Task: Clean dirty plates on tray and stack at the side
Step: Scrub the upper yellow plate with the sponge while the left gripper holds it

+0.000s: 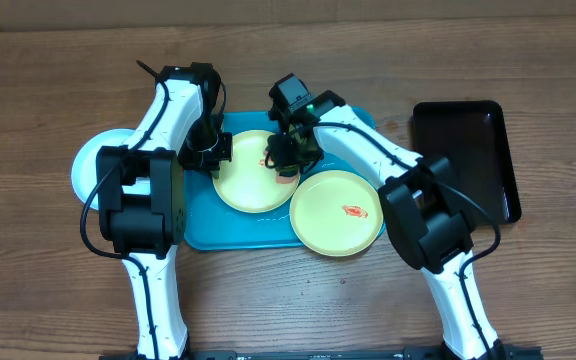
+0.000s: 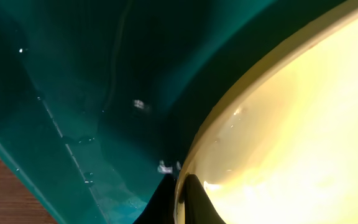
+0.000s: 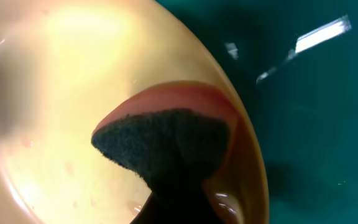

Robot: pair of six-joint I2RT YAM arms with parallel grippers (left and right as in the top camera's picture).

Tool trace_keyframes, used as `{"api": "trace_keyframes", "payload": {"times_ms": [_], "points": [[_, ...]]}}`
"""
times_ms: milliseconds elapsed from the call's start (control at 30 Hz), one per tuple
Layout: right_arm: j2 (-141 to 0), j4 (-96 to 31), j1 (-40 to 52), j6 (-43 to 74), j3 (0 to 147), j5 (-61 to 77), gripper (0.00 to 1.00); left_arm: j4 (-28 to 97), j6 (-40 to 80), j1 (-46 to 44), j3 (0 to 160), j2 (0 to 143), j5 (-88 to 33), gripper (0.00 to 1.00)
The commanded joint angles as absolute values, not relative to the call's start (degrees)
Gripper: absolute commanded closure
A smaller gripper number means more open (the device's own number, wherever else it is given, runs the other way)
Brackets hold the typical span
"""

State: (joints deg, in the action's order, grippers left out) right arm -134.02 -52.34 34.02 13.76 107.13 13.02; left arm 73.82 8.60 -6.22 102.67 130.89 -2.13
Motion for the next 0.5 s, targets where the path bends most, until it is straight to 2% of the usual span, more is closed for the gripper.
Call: {"api": "trace_keyframes", "payload": {"times_ms": [0, 467], "points": [[-134.8, -51.8, 34.7, 15.3, 107.3, 10.3, 0.96, 72.3, 9.4, -6.0, 101.3, 131.2, -1.5, 0.96], [-137.8, -49.5, 39.1, 14.8, 107.3, 20.5, 0.96, 70.3, 9.0, -6.0, 101.3, 131.2, -5.9, 0.96]]}}
